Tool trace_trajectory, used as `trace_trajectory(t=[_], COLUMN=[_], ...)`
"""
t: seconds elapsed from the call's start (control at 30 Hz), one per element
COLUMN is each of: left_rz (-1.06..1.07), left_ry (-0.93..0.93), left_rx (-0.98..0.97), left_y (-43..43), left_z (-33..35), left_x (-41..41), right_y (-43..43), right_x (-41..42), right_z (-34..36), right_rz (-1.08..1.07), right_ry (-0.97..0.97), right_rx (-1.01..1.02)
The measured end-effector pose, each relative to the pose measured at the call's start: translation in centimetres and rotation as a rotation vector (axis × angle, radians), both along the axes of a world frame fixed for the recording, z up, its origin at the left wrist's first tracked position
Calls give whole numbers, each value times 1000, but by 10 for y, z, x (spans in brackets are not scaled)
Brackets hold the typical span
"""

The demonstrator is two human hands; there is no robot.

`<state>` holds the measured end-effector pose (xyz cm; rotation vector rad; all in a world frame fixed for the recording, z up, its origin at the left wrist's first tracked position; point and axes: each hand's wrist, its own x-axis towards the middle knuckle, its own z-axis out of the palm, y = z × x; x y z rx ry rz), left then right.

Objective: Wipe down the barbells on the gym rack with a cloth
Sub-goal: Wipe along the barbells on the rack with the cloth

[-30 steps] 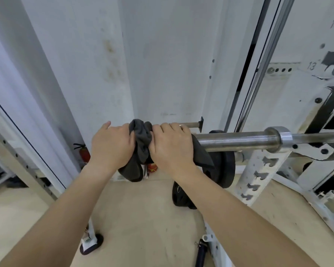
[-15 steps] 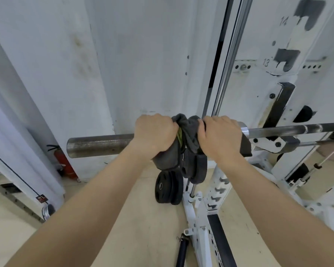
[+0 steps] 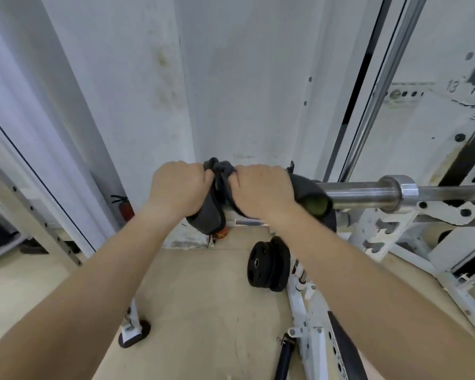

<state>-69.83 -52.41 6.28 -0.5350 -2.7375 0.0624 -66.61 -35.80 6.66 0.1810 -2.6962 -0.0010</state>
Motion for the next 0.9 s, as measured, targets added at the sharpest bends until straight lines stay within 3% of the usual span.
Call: trace_trajectory(t=[0.1, 0.2, 0.33, 0.43, 0.5, 0.57, 0.7, 0.9], left_rz=[5, -3, 61, 111, 130, 109, 34, 22], left_ry=[332, 453, 228, -189, -387, -314, 93, 330], left_rx=[147, 129, 56, 124, 206, 157, 30, 151], left_y=[-1, -4, 0, -21, -31, -29, -16, -9], left_z=[-23, -39, -7, 15, 20, 16, -3, -24], left_x=[18, 27, 11, -18, -27, -27, -15, 5], right_y=[36, 72, 87, 74, 68, 58, 12, -5], right_x=[-22, -26, -6, 19, 30, 31, 14, 6], right_z=[21, 23, 2, -21, -35, -36, -17, -20], right_rz=[24, 27, -119, -178, -245, -279, -126, 32], right_ry=[-467, -610, -210, 162, 293, 280, 174, 204], right_rx=[-33, 14, -6, 43, 28, -5, 36, 58])
